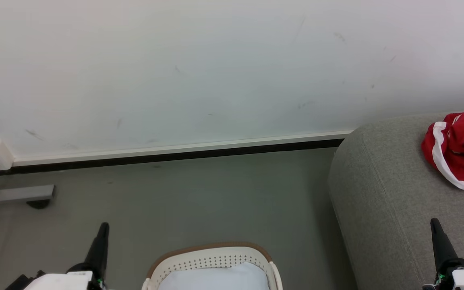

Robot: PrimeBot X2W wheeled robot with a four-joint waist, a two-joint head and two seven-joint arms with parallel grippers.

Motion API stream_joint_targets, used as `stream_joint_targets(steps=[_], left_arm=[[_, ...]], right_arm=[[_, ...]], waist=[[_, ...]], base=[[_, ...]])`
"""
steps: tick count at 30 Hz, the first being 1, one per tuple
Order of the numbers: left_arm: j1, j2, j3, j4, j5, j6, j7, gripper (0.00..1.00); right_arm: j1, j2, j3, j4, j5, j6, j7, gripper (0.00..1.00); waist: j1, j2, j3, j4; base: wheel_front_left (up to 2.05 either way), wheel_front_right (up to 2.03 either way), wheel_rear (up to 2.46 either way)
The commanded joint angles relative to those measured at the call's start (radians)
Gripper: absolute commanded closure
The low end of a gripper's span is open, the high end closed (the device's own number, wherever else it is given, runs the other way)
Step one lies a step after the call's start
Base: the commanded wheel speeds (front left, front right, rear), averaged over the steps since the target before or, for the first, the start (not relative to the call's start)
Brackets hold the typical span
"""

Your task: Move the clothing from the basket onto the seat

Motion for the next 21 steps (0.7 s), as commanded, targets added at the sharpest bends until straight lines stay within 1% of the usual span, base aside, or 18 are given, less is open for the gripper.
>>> stream_joint_targets(steps=[1, 17, 21], left_arm=[[-0.015, 0.001, 0.008, -0.002, -0.021, -0.008, 0.005, 1.00], [-0.031, -0.005, 0.029, 0.001, -0.126, -0.026, 0.035, 1.00], [-0.030, -0.005, 0.028, 0.001, -0.123, -0.025, 0.034, 1.00]], right_arm=[[-0.013, 0.000, -0.005, -0.009, 0.021, -0.002, 0.008, 1.00], [-0.025, 0.000, -0.016, -0.013, 0.133, -0.002, 0.036, 1.00], [-0.024, 0.000, -0.016, -0.013, 0.129, -0.002, 0.035, 1.00]], waist=[[0.0000, 0.0000, 0.001, 0.000], [0.0000, 0.0000, 0.011, 0.003], [0.0000, 0.0000, 0.011, 0.003]], base=[[0.00, 0.00, 0.00], [0.00, 0.00, 0.00], [0.00, 0.00, 0.00]])
